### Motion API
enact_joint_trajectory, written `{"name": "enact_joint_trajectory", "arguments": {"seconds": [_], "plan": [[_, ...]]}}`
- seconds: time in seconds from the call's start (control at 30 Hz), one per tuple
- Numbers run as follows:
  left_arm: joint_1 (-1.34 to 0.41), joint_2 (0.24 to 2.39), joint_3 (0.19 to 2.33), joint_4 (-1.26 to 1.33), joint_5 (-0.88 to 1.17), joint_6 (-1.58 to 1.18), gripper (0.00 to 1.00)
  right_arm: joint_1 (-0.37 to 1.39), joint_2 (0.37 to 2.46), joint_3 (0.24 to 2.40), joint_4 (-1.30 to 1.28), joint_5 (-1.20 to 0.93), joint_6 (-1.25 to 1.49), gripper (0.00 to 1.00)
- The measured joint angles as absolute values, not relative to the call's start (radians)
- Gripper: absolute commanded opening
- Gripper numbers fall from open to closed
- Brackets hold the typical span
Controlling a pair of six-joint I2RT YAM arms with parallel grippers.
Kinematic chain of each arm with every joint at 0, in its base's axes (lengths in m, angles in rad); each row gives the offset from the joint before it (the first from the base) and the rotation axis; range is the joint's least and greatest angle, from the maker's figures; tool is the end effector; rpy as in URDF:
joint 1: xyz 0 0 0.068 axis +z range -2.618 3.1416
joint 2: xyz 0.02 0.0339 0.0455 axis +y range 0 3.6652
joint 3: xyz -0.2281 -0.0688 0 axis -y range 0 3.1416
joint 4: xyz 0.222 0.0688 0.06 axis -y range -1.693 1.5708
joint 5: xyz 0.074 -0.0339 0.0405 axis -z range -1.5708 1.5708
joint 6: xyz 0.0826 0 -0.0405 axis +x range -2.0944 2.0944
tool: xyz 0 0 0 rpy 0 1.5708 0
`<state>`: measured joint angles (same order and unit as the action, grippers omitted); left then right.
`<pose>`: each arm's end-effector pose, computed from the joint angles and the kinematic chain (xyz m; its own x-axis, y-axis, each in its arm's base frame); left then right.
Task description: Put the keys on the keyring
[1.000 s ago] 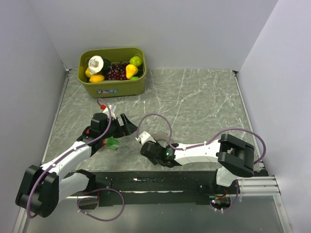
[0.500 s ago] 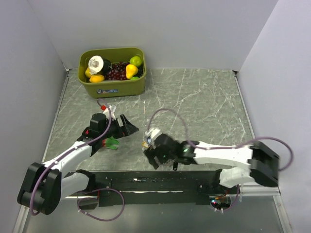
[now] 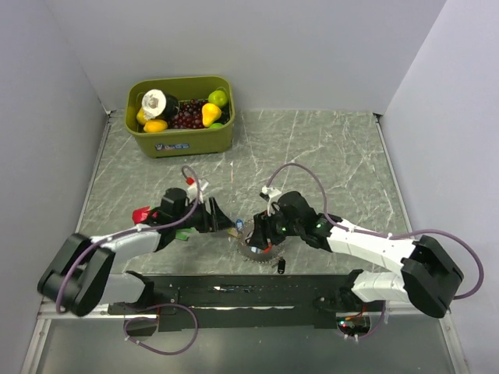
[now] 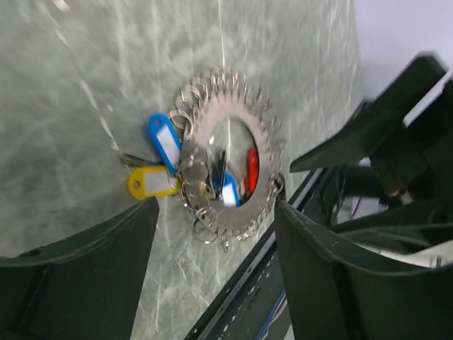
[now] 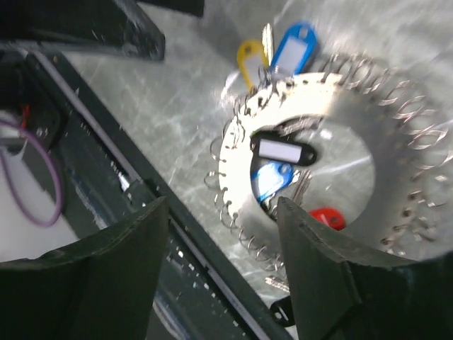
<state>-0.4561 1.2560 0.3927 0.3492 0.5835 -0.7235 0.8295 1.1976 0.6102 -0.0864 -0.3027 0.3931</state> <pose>0.2167 -0.1570 0.1304 -0.8594 -0.1938 -0.4733 0.3060 0.5466 -0.7795 0.1671 0.2190 0.1574 -0.7191 -0.2441 -0.6506 -0.6343 0.6130 0.4712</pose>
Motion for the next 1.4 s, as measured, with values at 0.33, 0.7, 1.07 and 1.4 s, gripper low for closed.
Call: {"name": "enact_joint_trajectory", "arguments": {"seconds": [0.33, 0.7, 1.07, 1.4], "plan": [[-0.556, 1.465, 0.341, 0.503, 0.624, -0.757, 0.56, 0.813, 1.334, 0.604, 0.026, -0.474, 0.478, 0.38], [-0.585, 1.562, 0.311, 0.683, 0.632, -0.785, 0.44, 0.813, 1.442, 0.621, 0.053, -0.484, 0.526, 0.19], [-0.591, 1.620, 0.299, 0.760, 0.631, -0.799, 0.27, 0.813, 1.548, 0.652, 0.067, -0.456, 0.557, 0.06], [-0.593, 1.613, 0.290, 0.753, 0.629, -0.787, 0.05, 0.813, 1.599, 0.690, 0.075, -0.442, 0.569, 0.03]]}}
